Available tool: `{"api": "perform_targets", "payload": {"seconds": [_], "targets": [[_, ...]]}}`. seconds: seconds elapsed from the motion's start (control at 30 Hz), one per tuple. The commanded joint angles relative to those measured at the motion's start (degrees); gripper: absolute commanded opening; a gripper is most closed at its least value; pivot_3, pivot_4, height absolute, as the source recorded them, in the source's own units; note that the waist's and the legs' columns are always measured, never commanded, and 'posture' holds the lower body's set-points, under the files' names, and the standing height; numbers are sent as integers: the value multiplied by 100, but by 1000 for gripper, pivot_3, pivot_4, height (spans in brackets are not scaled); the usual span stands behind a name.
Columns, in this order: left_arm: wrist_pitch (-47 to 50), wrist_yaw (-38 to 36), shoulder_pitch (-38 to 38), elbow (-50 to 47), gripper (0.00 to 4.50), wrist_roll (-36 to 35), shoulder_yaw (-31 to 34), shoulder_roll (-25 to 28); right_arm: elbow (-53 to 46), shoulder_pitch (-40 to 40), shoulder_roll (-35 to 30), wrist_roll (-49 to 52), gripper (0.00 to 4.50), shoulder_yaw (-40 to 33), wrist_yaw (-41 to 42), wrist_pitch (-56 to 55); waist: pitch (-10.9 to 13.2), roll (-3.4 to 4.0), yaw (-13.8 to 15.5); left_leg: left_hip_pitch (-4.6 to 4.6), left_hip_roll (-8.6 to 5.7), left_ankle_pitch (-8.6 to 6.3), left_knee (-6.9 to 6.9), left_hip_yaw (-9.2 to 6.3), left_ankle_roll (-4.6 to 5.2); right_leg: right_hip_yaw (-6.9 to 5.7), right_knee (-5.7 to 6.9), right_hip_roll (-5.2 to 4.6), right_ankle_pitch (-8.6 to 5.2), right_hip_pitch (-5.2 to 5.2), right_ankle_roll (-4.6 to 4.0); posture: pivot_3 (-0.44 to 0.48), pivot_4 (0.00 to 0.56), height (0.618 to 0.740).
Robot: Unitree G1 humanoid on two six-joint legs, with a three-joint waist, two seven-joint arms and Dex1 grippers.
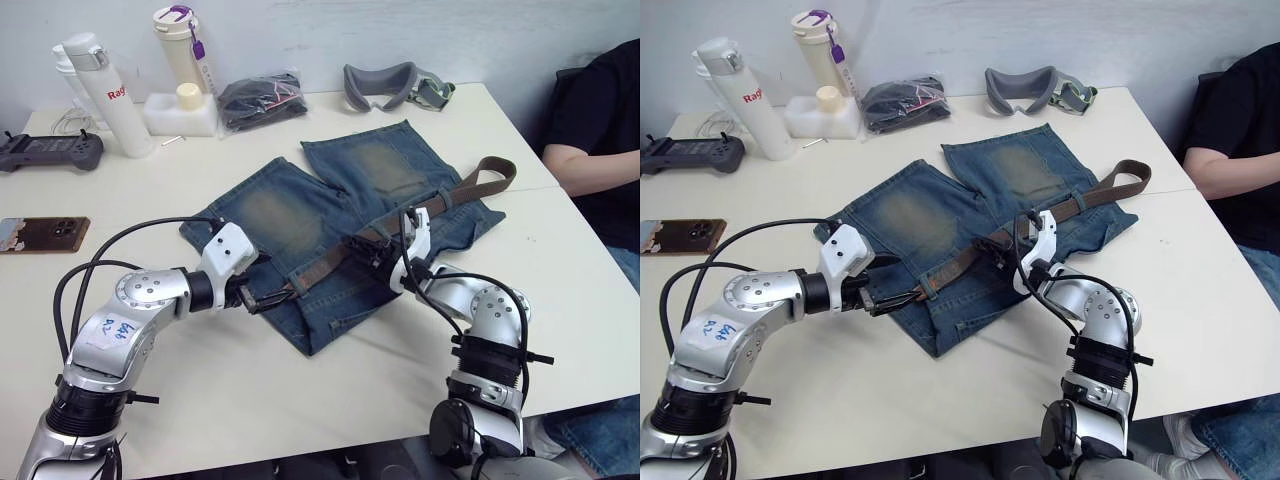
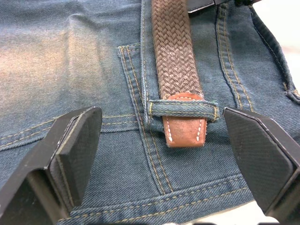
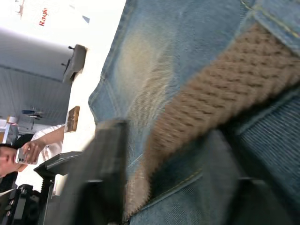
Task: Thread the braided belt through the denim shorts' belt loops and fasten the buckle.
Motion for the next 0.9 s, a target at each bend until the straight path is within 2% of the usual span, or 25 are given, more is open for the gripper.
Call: {"api": "perform_targets", "payload": {"seconds": [0.03, 0.07, 0.3, 0.43, 0.57, 0.7, 0.87, 0.9], "targets": [[-35, -160, 61, -75, 4500, -111, 175, 185, -107, 13, 166, 298, 265, 89, -60, 92, 0, 1, -3, 0, 0, 0, 0, 0, 0, 0, 0, 0, 0, 0, 0, 0, 150, 730], [-10, -200, 85, -94, 4500, -143, 216, 232, -115, 43, 209, 324, 91, 148, -66, 135, 0, 1, -9, -1, 0, 0, 0, 0, 0, 0, 0, 1, 0, 0, 0, 0, 150, 730], [-44, -490, 295, -249, 4500, -295, 245, 578, -94, 205, 436, 287, 91, 597, -7, 174, 1, 2, -12, -1, 3, 0, -3, 1, 0, -2, -1, 0, -1, -3, -2, 0, 150, 730], [-949, -568, 480, -275, 4500, 309, -147, 777, -8, 238, 338, 220, 91, 710, 38, 61, 1, 2, -24, -2, 2, -2, -3, 3, 0, -2, -3, -2, -1, -3, -2, 0, 150, 730], [-1503, -492, 533, -211, 4500, 722, -426, 730, 40, 245, 294, 227, 91, 713, 19, -10, 1, 2, -17, -1, 3, -2, -9, 4, -1, -2, -4, -1, -3, -4, -5, 0, 150, 730], [-1594, -306, 410, -194, 4500, 968, -663, 511, 58, 260, 292, 213, 91, 715, -36, -74, 1, 1, -13, -1, 2, -2, -8, 5, -1, -1, -4, -2, -3, -4, -5, 0, 150, 730], [-1851, -440, 474, -33, 4500, 1601, -1126, 805, 64, 262, 314, 225, 91, 719, -69, -120, 1, 1, -23, -1, 3, -2, -8, 6, 0, 1, -3, 0, -3, -4, -5, 0, 150, 730], [-1833, -401, 470, 1, 4240, 1599, -1087, 765, 53, 277, 317, 231, 32, 725, -71, -122, 1, 1, -21, -1, 3, -2, -9, 6, -1, 1, -3, 0, -3, -5, -5, 0, 150, 730]]}}
